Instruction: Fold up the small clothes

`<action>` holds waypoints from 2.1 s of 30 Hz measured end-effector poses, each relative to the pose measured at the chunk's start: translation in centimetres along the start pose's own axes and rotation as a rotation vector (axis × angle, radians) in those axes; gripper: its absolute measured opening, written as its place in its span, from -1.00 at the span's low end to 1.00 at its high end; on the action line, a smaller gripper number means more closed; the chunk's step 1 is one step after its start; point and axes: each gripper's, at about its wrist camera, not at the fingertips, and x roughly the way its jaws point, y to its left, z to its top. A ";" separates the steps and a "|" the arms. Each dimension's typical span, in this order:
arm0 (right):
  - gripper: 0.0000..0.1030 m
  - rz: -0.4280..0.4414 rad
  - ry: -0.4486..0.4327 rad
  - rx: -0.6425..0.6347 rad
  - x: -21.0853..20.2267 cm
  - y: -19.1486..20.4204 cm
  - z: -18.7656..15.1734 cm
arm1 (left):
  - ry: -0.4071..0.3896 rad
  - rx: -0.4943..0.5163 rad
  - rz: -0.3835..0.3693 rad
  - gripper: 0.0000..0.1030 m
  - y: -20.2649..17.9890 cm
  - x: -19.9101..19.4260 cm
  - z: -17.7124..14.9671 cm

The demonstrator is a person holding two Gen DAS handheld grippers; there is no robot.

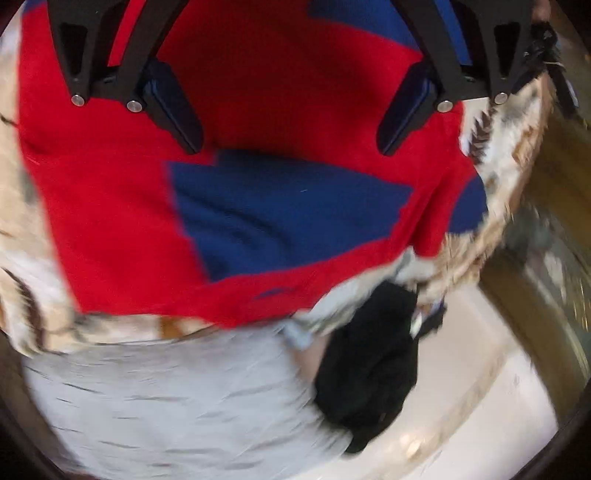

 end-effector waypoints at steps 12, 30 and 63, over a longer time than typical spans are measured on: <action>0.89 0.106 -0.076 0.277 -6.4 -8.1 -2.3 | 0.138 0.090 -0.452 0.86 -16.9 3.4 10.0; 0.89 0.145 -0.068 0.312 -5.3 -9.4 -3.5 | 0.151 0.038 -0.250 -0.87 -16.6 4.8 7.1; 0.38 -0.058 0.100 0.253 -0.2 -10.7 3.8 | 0.077 0.176 -0.255 -0.80 -16.9 5.0 6.1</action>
